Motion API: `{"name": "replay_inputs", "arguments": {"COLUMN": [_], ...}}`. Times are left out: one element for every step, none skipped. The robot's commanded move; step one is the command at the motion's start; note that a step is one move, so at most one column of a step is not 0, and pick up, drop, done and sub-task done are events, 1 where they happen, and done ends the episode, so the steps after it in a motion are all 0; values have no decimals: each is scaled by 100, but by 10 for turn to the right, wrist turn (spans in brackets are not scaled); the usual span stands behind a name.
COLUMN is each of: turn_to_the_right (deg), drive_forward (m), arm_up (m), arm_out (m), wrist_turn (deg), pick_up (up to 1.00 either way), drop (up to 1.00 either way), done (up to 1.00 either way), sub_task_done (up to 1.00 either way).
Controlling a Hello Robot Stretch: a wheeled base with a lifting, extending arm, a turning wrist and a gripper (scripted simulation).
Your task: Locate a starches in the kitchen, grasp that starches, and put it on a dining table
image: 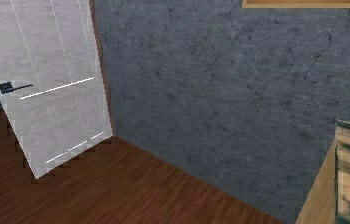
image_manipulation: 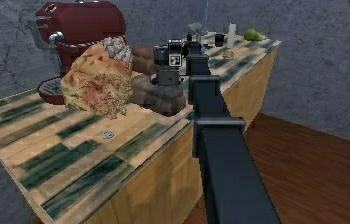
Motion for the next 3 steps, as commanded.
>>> {"name": "replay_inputs", "arguments": {"turn_to_the_right": [0, 0, 0], "drive_forward": [0, 0, 0], "arm_up": [0, -10, 0], "arm_out": [0, 0, 0], "wrist_turn": [30, 0, 0], "pick_up": [0, 0, 100], "drop": [0, 0, 0], "done": [0, 0, 0], "sub_task_done": [0, 0, 0]}}
